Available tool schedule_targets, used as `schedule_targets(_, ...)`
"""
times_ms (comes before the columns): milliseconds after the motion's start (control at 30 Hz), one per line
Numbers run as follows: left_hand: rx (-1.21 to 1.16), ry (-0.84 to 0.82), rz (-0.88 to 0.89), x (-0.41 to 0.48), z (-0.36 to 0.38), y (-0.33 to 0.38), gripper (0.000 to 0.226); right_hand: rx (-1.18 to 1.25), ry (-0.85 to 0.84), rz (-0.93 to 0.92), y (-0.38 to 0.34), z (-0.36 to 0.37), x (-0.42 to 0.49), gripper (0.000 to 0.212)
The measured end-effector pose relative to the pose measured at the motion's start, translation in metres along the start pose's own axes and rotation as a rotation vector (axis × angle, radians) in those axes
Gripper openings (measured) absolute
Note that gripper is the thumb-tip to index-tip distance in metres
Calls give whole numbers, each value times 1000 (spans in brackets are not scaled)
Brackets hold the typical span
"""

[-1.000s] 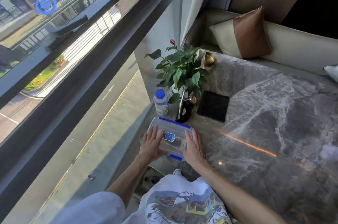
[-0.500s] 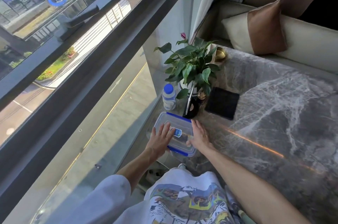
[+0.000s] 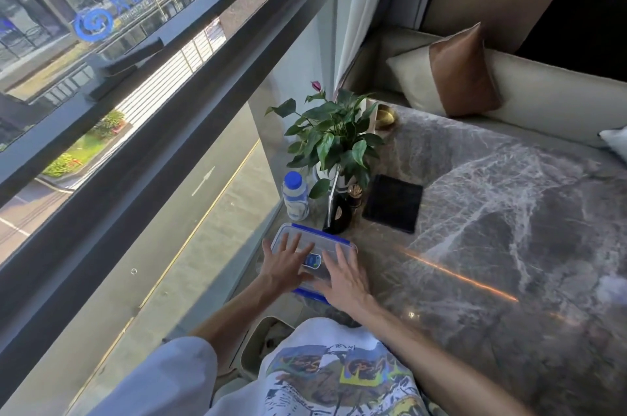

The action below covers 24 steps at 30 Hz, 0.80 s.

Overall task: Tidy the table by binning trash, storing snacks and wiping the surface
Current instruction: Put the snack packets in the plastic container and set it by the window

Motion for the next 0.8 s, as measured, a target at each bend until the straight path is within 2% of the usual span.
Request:
schedule_targets(133,-69,-101,-44,1,9,7,93,-62,-74,-10,5,5,-4,83)
schedule_targets(433,-93,-91,-61,-4,15,9,93,-130,-32,-34,14,16,-8,84)
schedule_targets(567,-119,-124,-85,-4,12,12,90,-26,-24,-76,18,14,-6,79)
schedule_targets(633,-133,-61,-110,-5,10,19,80,135,37,-104,26,7,-8,69)
schedule_targets(700,-163,77,-102,-8,7,31,64,287,138,-96,42,-2,-15,57)
schedule_targets(800,-198,239,-22,-9,3,58,42,373,274,-14,86,-18,-34,39)
Point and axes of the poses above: each hand's wrist, its own x-axis towards the middle knuckle, its own z-axis out of the palm, y = z × x, the point moved 1 cm from there along x, towards the middle knuckle, and after that the axes turned 1 degree about z, right-handed, at the moved point
